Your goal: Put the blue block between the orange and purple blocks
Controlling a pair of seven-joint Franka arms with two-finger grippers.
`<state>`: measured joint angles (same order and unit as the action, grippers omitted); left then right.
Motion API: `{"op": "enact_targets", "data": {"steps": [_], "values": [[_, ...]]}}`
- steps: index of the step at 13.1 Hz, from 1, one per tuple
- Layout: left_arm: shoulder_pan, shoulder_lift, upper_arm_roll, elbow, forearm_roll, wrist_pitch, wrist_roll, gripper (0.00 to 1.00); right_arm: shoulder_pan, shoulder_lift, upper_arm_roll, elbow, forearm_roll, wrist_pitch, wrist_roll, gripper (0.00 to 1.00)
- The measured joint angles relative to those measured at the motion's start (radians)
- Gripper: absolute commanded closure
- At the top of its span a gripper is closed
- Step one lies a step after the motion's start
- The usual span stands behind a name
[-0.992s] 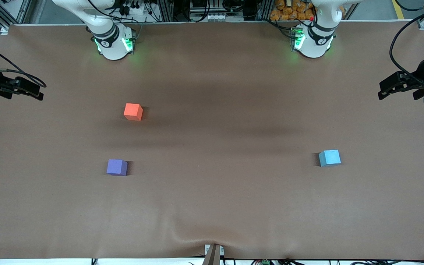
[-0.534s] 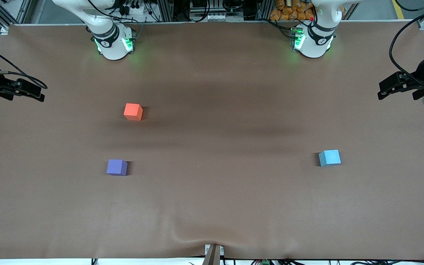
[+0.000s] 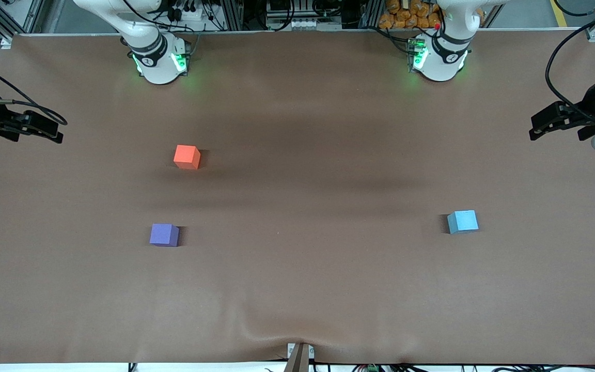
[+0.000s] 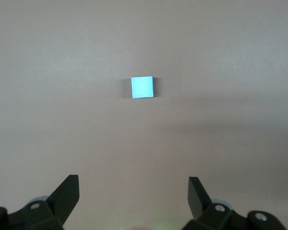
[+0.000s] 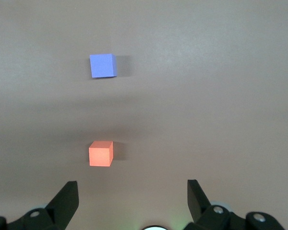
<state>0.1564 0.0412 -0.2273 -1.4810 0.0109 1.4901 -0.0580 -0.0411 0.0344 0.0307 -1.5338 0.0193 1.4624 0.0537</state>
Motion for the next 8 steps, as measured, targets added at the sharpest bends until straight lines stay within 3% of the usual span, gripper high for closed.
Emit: {"op": "enact_targets", "data": {"steps": [8], "values": [[0.001, 0.002, 0.007, 0.000, 0.000, 0.002, 0.000, 0.00, -0.001, 0.000, -0.004, 0.000, 0.000, 0.001, 0.001, 0.00]]}}
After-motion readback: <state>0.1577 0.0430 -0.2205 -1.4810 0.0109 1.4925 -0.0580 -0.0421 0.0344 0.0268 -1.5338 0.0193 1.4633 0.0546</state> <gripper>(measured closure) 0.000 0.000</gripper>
